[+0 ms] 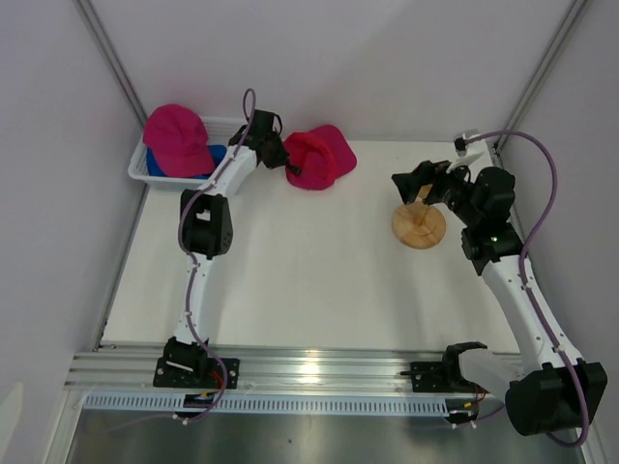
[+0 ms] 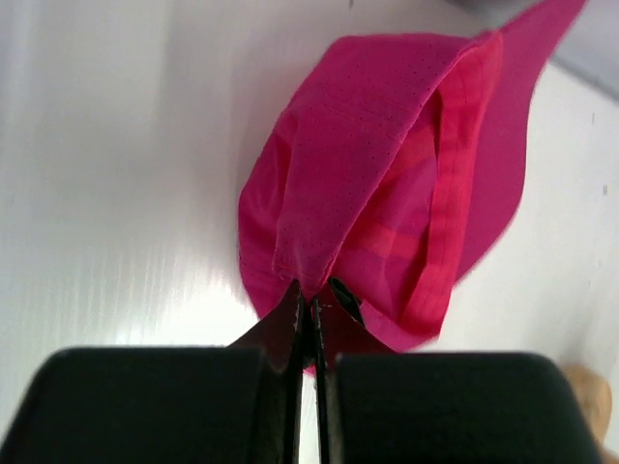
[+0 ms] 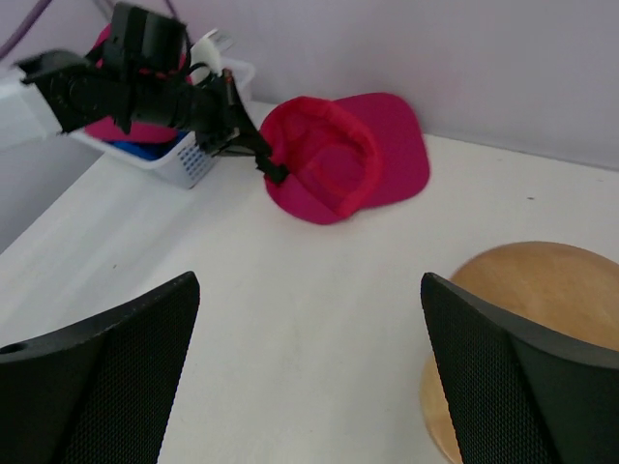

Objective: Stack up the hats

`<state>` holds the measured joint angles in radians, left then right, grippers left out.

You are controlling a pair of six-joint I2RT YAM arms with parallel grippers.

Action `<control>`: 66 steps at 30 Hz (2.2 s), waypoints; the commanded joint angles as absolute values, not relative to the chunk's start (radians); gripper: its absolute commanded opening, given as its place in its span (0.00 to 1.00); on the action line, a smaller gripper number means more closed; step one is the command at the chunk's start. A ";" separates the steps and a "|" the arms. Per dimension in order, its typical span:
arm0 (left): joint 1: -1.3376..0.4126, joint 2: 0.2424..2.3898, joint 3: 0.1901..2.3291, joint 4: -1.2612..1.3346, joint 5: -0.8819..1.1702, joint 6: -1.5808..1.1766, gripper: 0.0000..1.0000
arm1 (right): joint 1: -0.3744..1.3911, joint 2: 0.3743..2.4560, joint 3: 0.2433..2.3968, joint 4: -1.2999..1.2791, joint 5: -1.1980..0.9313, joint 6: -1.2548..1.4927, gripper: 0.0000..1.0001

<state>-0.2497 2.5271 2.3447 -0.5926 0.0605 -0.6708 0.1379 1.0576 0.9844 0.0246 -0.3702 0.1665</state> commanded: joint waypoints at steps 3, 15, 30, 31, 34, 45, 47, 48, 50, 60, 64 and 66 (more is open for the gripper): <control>-0.245 2.168 2.104 -0.493 0.179 -0.606 0.01 | 0.273 1.132 1.029 0.078 -0.483 -0.001 0.99; -0.296 1.660 1.683 -0.328 0.270 -0.713 0.01 | 0.597 1.246 0.976 0.262 -0.241 -0.363 1.00; -0.417 1.284 1.298 -0.123 0.023 -0.931 0.01 | 0.801 1.361 1.011 0.475 -0.370 -0.092 0.99; -0.417 1.266 1.261 -0.114 0.026 -0.940 0.01 | 0.811 1.367 1.002 0.476 -0.358 -0.091 0.99; -0.420 1.232 1.223 -0.091 0.034 -0.962 0.01 | 0.850 1.390 0.985 0.466 -0.250 -0.113 0.99; -0.446 1.161 1.183 -0.060 0.018 -1.002 0.01 | 0.920 1.430 0.957 0.538 -0.023 -0.193 0.99; -0.449 1.155 1.184 -0.054 0.014 -1.003 0.01 | 0.923 1.443 0.957 0.566 -0.032 -0.169 0.99; -0.449 1.149 1.187 -0.067 0.005 -1.008 0.01 | 0.923 1.447 0.954 0.578 -0.012 -0.166 0.99; -0.454 1.138 1.177 -0.048 0.008 -1.014 0.01 | 0.923 1.463 0.957 0.595 -0.002 -0.173 0.99; -0.460 1.098 1.170 -0.048 0.012 -0.884 0.03 | 0.923 1.389 0.996 0.525 0.124 -0.146 0.00; -0.460 1.124 1.198 -0.063 0.135 -0.740 0.65 | 0.867 1.261 1.038 0.355 0.097 -0.010 0.00; -0.460 1.132 1.249 -0.130 0.144 -0.684 0.95 | 0.789 1.201 1.025 0.328 0.029 0.063 0.00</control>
<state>-0.4515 1.1355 1.1835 -0.1154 0.0868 -0.8124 0.8696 1.3281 0.9703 0.3622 0.0582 -0.0727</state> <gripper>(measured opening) 0.874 0.012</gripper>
